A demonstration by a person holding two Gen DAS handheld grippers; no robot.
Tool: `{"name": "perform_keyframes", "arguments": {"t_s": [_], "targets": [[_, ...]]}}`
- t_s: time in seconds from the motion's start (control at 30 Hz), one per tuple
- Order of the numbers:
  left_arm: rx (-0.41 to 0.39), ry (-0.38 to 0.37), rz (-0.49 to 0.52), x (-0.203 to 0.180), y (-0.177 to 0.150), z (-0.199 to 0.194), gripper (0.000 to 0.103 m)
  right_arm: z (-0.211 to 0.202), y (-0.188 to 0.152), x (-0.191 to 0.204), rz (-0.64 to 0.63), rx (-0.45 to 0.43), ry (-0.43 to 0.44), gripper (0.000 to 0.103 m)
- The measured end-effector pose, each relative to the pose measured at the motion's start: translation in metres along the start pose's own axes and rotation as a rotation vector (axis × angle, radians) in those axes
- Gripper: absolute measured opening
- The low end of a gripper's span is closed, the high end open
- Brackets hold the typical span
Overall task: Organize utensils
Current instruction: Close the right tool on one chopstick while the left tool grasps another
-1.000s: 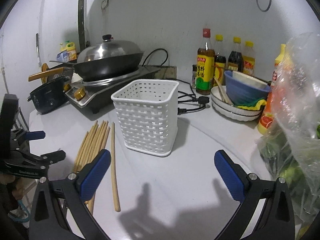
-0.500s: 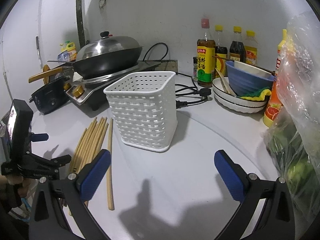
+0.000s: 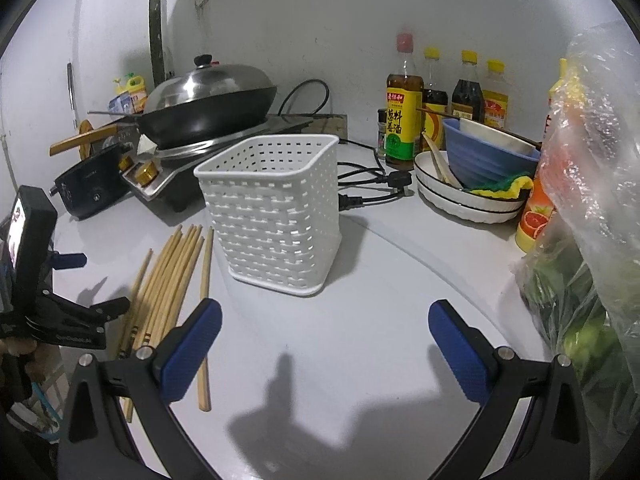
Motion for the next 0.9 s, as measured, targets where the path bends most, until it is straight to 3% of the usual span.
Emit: {"name": "perform_keyframes", "arguments": {"t_s": [0.1, 0.17, 0.27, 0.37, 0.47, 0.53, 0.63, 0.83, 0.9], "targets": [[0.019, -0.082, -0.033, 0.001, -0.002, 0.004, 0.103, 0.002, 0.0, 0.006, -0.019, 0.007, 0.0, 0.102], [0.044, -0.181, -0.058, -0.005, -0.003, 0.007, 0.095, 0.002, 0.001, 0.009, -0.024, 0.006, 0.003, 0.102], [0.059, -0.22, -0.048, -0.013, -0.003, 0.009, 0.082, 0.001, 0.003, 0.013, -0.023, -0.002, 0.001, 0.102], [0.059, -0.269, -0.051, -0.015, -0.002, 0.009, 0.067, 0.001, 0.003, 0.015, -0.023, 0.0, -0.008, 0.103], [0.043, -0.28, -0.037, -0.013, -0.003, 0.006, 0.044, 0.002, 0.004, 0.017, -0.031, 0.008, -0.015, 0.102], [0.034, -0.284, -0.032, -0.009, -0.005, 0.005, 0.023, 0.004, 0.004, 0.02, -0.042, 0.016, -0.013, 0.102], [0.023, -0.298, -0.035, 0.0, -0.008, 0.004, 0.012, 0.007, 0.005, 0.032, -0.073, 0.033, 0.007, 0.101], [-0.005, -0.357, -0.064, 0.015, -0.016, 0.001, 0.006, 0.028, 0.005, 0.068, -0.141, 0.113, 0.075, 0.074], [-0.017, -0.379, -0.07, 0.019, -0.018, 0.0, 0.006, 0.038, 0.004, 0.081, -0.152, 0.143, 0.094, 0.07]]}}
Point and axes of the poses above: each gripper's, at about its wrist camera, not at the fingertips, and z roughly the way its jaws point, x to its left, y to its top, the point moved 6 cm from there along z, roughly the way its jaws point, and after that the axes turned 6 degrees about -y, right-handed, at the moved point
